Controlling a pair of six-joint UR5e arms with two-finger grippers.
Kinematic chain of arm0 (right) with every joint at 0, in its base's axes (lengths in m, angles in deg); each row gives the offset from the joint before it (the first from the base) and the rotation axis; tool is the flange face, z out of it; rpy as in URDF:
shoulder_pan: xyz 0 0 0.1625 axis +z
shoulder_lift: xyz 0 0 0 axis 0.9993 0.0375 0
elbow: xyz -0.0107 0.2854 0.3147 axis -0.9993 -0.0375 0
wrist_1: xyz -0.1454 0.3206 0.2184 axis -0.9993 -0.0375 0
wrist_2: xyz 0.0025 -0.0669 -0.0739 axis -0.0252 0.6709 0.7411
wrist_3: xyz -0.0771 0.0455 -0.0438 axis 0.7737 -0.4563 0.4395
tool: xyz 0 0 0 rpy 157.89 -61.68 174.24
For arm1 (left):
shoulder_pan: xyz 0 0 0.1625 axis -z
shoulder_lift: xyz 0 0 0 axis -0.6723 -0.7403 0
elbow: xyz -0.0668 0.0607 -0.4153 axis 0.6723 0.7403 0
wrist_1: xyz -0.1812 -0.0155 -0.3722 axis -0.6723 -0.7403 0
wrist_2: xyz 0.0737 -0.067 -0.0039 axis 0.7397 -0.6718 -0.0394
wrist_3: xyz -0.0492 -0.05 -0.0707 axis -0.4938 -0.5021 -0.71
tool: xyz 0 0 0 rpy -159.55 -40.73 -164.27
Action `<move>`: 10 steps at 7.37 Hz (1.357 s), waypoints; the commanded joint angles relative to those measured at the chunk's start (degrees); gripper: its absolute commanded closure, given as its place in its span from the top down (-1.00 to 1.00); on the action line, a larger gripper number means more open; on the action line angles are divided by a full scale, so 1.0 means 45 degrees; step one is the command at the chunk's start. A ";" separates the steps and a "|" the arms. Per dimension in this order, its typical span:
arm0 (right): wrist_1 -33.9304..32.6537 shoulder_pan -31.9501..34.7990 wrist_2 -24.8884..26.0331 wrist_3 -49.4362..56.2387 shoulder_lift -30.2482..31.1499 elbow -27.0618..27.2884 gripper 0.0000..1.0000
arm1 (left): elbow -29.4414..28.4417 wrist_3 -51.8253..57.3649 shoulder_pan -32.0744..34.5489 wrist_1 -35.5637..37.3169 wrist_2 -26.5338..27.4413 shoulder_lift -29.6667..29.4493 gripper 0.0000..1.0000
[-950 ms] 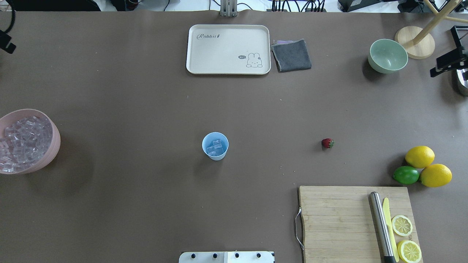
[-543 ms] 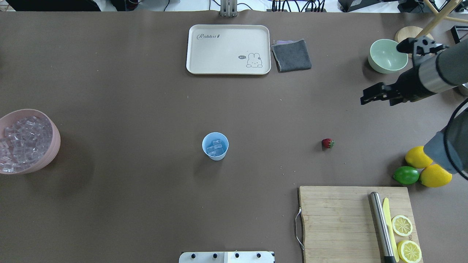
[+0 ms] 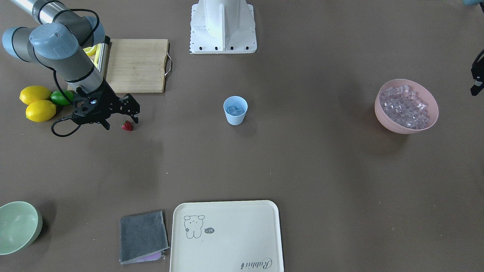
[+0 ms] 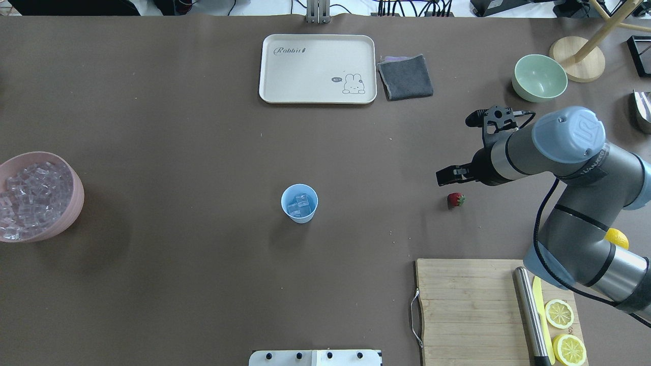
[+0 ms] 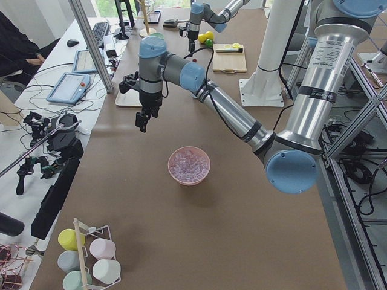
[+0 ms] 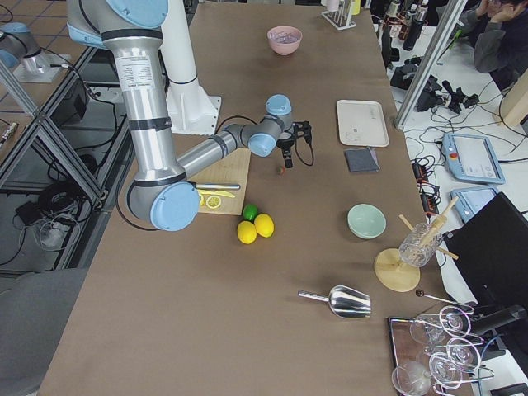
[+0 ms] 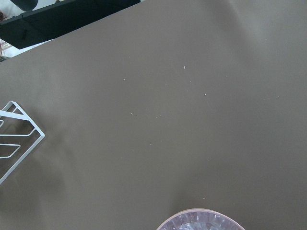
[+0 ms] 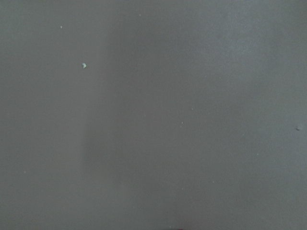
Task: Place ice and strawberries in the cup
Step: 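Lower the right gripper onto the red strawberry and close it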
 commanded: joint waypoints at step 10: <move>-0.0708 -0.0263 0.0131 0.0363 0.0026 -0.0542 -1.00 | -0.0149 -0.0046 -0.0028 0.0029 -0.0356 -0.0204 0.95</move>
